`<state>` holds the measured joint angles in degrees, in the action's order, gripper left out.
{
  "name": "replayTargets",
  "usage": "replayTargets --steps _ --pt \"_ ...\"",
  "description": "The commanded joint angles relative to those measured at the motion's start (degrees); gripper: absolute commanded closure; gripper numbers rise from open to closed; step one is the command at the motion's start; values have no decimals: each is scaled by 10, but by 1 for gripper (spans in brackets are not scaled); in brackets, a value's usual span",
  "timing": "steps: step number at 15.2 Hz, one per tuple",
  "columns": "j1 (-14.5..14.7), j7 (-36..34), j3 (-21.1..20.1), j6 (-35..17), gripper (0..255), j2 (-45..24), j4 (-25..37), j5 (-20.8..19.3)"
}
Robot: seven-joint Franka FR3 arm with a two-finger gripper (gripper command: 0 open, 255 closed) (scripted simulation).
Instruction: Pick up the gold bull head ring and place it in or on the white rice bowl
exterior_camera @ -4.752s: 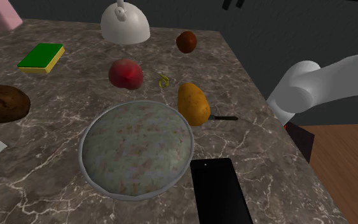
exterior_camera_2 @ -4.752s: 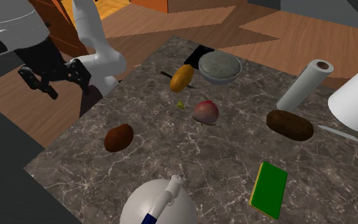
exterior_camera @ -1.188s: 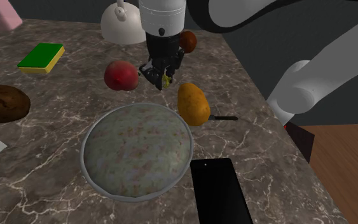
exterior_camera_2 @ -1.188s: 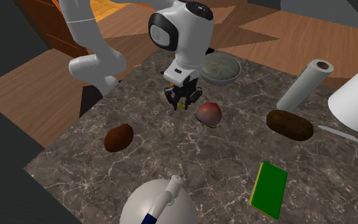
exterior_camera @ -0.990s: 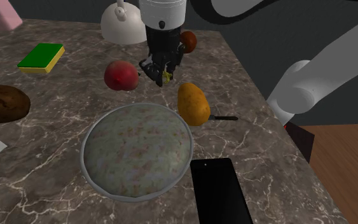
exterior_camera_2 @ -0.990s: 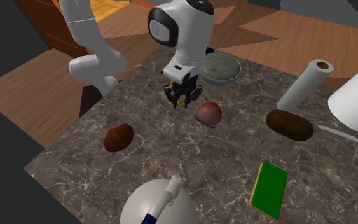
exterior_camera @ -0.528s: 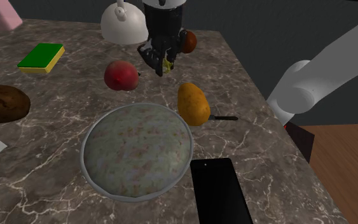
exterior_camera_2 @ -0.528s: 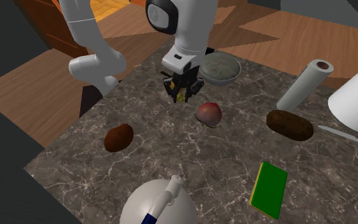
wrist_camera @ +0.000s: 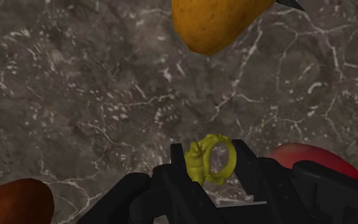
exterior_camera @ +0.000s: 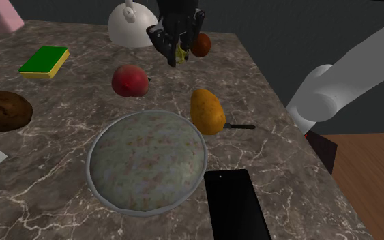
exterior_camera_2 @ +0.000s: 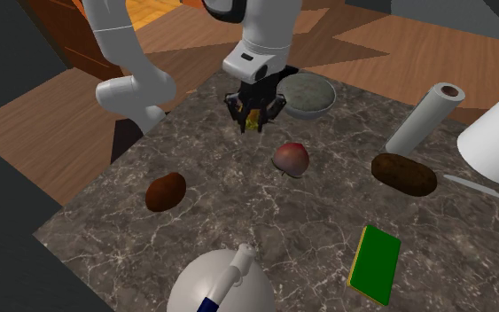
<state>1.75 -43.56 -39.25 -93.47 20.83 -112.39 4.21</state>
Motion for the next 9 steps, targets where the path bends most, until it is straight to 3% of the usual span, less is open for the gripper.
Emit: replayTargets --steps 1,9 --pt "-2 -1 -1 17 255 -7 22 -4" --pt "-9 -2 -1 78 255 -23 97 -14"
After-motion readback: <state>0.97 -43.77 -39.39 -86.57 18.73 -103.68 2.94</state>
